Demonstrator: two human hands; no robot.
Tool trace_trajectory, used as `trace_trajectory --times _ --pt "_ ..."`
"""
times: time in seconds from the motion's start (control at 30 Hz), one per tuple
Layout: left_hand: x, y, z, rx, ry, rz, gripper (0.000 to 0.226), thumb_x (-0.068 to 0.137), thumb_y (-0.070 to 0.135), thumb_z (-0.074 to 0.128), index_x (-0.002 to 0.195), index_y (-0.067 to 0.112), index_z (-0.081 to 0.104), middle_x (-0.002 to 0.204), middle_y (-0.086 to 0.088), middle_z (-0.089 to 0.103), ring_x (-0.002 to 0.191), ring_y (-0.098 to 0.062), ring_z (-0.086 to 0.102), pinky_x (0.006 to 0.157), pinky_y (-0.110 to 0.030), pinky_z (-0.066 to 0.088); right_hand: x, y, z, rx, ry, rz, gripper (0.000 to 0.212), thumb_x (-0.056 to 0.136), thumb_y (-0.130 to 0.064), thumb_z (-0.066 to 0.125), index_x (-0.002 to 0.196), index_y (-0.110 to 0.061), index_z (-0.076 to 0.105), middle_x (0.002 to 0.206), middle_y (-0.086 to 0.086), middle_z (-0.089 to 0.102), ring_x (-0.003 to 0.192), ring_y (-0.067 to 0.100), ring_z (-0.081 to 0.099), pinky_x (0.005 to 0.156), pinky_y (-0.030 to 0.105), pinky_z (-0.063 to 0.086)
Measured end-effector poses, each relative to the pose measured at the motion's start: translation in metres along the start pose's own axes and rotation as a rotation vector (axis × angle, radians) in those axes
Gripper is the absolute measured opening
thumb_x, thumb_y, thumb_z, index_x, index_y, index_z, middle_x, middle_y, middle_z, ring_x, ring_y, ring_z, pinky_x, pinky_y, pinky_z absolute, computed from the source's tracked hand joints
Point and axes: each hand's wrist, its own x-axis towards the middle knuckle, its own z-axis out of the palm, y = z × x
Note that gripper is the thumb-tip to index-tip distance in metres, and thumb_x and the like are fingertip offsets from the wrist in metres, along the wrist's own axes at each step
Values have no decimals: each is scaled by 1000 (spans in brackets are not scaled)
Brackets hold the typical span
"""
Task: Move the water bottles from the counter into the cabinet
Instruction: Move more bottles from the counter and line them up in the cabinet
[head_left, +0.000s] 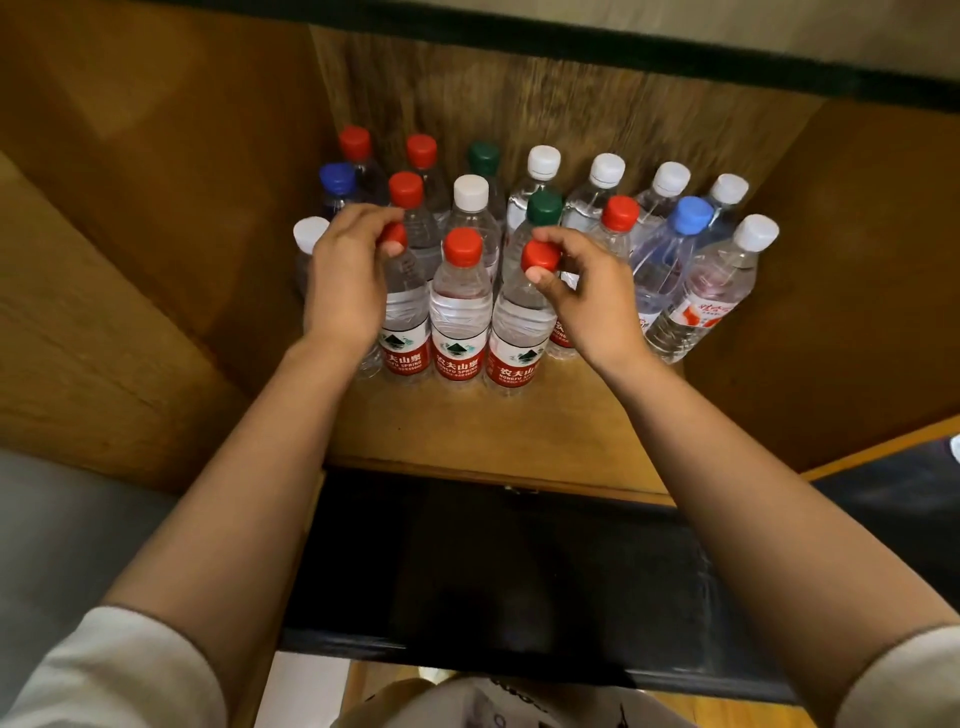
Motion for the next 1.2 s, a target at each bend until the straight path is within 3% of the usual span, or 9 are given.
trace_trajectory --times 0.13,0.43,0.63,0.77,0.9,1.0,1.1,1.2 --pt "0 2 0 6 4 -10 33 90 -3 49 121 2 58 120 -17 58 112 -27 52 90 -10 29 1 -3 4 -83 45 -10 41 85 -12 64 125 -9 56 120 10 60 107 20 55 88 18 37" --pt "2 2 0 -5 -41 -37 33 91 1 50 123 5 56 123 -14 56 115 -26 51 96 -20 34 5 -5 10 -105 121 51 38 83 -17 68 119 -9 59 115 10 61 102 22 57 89 29 45" --pt "-1 2 2 -6 -56 -44 36 94 5 46 130 5 51 130 -14 51 121 -26 46 98 -18 30 1 -5 11 -74 148 54 40 83 -19 68 120 -9 58 115 10 61 102 23 57 88 30 45" --pt "-20 21 10 5 11 -134 47 94 10 48 140 11 37 151 -9 27 141 -24 21 114 -29 16 -10 -1 11 -19 88 87 54 85 -25 65 135 -15 44 129 7 54 116 22 52 94 30 41" --pt "-61 50 22 -89 115 -45 37 91 9 52 128 8 50 136 -11 45 130 -19 38 108 -27 28 -40 13 -1 78 29 134 72 84 -28 67 145 -20 28 145 3 40 132 17 37 100 22 27" --pt "-101 70 40 -292 -23 -48 29 93 8 51 122 9 54 117 -2 57 109 -3 50 96 -15 39 -76 32 -23 141 -20 176 67 83 -21 68 141 -20 34 138 3 47 126 16 44 103 25 35" --pt "-143 93 63 -597 -287 -244 26 95 19 45 119 20 52 103 2 66 95 -6 62 89 -25 48 -120 58 -54 188 -112 246 49 85 -15 65 131 -20 48 119 0 56 111 16 56 97 38 47" --pt "-174 116 92 -704 -482 -361 21 91 25 44 108 28 56 85 1 69 76 -9 65 78 -27 51 -165 89 -91 217 -141 312 30 86 -10 63 116 -17 62 101 2 66 95 12 63 89 32 51"
